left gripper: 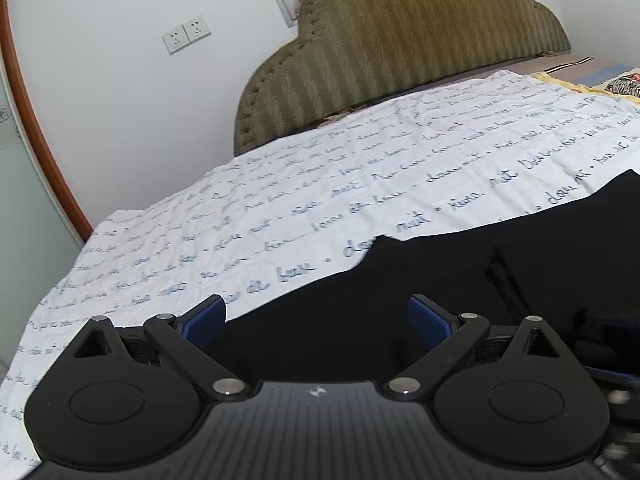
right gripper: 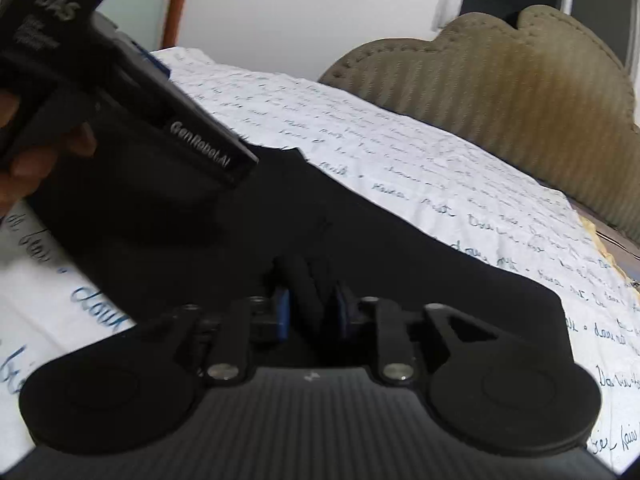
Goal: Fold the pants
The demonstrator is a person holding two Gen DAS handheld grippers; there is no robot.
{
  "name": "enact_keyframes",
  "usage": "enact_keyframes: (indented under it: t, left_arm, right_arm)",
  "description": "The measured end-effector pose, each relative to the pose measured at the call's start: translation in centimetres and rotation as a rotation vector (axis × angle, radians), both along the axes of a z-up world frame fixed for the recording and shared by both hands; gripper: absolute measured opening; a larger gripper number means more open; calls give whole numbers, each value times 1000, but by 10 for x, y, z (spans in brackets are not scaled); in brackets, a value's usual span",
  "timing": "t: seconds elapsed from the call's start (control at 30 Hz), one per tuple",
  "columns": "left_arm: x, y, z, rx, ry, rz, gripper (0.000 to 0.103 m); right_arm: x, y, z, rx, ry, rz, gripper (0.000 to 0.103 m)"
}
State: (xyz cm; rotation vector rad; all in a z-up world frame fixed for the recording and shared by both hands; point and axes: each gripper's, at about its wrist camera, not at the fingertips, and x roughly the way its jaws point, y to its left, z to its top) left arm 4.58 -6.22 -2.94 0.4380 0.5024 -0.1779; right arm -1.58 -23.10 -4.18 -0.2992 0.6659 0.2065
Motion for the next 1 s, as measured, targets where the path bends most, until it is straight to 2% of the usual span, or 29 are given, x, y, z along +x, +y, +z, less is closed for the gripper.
enact_keyframes:
  t: [0.1,0.17,0.23,0.3,0.4,0.47,0.5,0.57,0.63,0.7,0.73,0.83,0.93,1.0]
  left_arm:
    - [1,13,2,-6,2,20,98]
    - [3,19,3,-30,22,29,98]
    - [3,23,4,-60,47,24,98]
    - [1,28,6,-82,60,7,98]
    - [-4,38,10,-88,48,0,98]
    - [-5,48,13,-91,40,18,98]
    - [-4,54,14,-101,41,28,98]
    - [-2,71,17,-137,56,39,98]
    - [0,92,19,-175,74,60,98]
    - [0,118,21,-191,67,116,98]
    - [1,132,22,-192,63,155,98]
    - [6,179,26,-212,74,288,98]
    - [7,224,34,-241,77,393,98]
    - [4,247,38,-226,66,446,98]
  right_arm:
    - [-18,-13,29,124,-28,50,25]
    - [-21,-25,44,183,-70,4,25]
    - [-14,-31,45,141,-90,-80,26]
    - [-4,-32,32,76,-41,-140,28]
    - [-6,-16,11,27,74,-75,28]
    - [-17,0,13,-52,36,-27,28]
    - [-21,3,17,-58,22,-28,29]
    - [-23,-1,21,-12,-3,-70,45]
    - [-21,-1,15,-36,59,-76,44]
    - [-26,8,14,-109,51,-61,44]
    - [-27,14,20,-111,40,-71,45]
    - [-28,33,44,-45,-32,-35,74]
    - [-37,76,57,-58,-102,102,74]
    - [-39,111,57,-68,-122,208,74]
